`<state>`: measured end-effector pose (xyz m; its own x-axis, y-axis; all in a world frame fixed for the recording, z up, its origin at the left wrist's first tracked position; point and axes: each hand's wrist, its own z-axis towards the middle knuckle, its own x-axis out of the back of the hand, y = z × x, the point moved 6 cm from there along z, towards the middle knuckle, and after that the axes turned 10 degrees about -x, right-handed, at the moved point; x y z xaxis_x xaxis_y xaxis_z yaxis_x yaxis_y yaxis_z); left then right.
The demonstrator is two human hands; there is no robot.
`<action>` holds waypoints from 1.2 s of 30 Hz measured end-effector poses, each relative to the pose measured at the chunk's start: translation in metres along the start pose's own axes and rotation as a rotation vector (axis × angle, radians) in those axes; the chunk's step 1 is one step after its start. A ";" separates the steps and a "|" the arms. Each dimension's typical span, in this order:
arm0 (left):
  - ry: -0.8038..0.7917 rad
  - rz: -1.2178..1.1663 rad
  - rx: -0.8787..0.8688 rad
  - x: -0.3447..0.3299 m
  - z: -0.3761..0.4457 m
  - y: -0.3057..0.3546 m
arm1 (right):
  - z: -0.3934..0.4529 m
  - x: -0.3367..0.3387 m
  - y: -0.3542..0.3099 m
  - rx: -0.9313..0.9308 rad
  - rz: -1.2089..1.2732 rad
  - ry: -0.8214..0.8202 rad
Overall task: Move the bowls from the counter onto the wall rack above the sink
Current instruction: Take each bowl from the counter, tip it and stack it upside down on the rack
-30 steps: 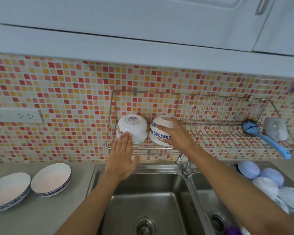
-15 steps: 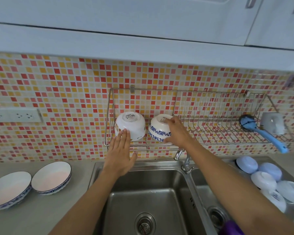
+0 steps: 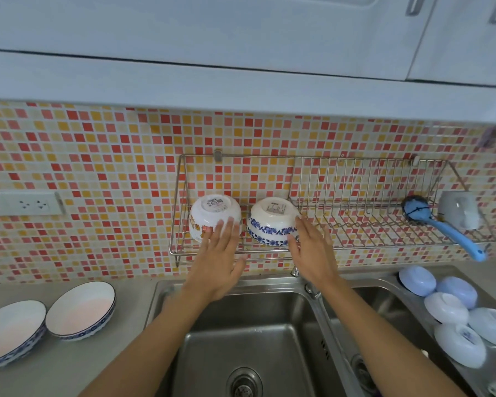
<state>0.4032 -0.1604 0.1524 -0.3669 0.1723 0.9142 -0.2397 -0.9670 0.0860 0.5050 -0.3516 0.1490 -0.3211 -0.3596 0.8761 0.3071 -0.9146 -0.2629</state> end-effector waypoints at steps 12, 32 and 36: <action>-0.287 -0.287 -0.004 -0.031 0.074 0.029 | 0.014 -0.009 -0.002 -0.078 -0.179 -0.344; -0.042 -0.022 0.169 -0.019 0.041 -0.022 | 0.007 -0.008 -0.003 -0.025 -0.198 -0.239; 0.104 -0.078 0.147 0.011 -0.005 -0.010 | -0.009 0.010 -0.017 -0.014 0.167 0.044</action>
<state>0.3973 -0.1479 0.1595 -0.4453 0.2585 0.8573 -0.1399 -0.9657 0.2185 0.4884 -0.3410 0.1590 -0.3059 -0.5143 0.8012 0.3467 -0.8440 -0.4094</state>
